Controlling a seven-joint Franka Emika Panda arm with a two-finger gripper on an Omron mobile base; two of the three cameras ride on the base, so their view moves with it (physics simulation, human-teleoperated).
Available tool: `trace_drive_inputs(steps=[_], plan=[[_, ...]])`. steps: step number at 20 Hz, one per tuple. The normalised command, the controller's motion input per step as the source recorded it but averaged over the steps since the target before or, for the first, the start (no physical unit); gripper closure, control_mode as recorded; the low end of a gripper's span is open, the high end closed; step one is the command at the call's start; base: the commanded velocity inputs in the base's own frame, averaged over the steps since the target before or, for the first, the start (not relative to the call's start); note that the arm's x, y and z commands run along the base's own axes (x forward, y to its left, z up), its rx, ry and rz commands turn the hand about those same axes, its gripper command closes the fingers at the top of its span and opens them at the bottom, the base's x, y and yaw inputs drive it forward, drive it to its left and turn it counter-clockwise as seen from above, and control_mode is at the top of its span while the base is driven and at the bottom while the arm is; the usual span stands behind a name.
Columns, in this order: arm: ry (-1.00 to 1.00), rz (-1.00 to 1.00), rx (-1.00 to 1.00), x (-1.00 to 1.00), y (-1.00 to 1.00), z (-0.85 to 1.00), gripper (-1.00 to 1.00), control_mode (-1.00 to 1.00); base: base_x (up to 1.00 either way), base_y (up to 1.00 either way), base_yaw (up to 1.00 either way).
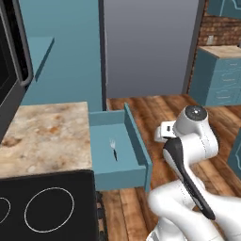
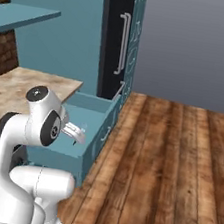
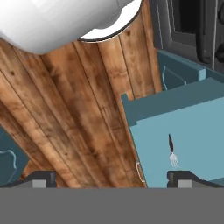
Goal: Organize the utensils by type. Pick up the wooden spoons from the counter and place them in the open cabinet. Then pick up the metallic utensils from the counter and place them in the open drawer.
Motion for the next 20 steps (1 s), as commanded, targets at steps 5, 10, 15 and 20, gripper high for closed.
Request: trace_drive_inputs(steps=[5,10,15,20], plan=[[0.0,0.0,0.0,0.0,0.0,0.0,-1.0,1.0,-0.6,-0.01,0.53],[0.0,0.0,0.0,0.0,0.0,0.0,-1.0,1.0,-0.73,-0.03,0.62],[0.0,0.0,0.0,0.0,0.0,0.0,-1.0,1.0,-0.85,-0.06,0.58],[0.0,0.0,0.0,0.0,0.0,0.0,-1.0,1.0,-0.84,-0.05,0.59]])
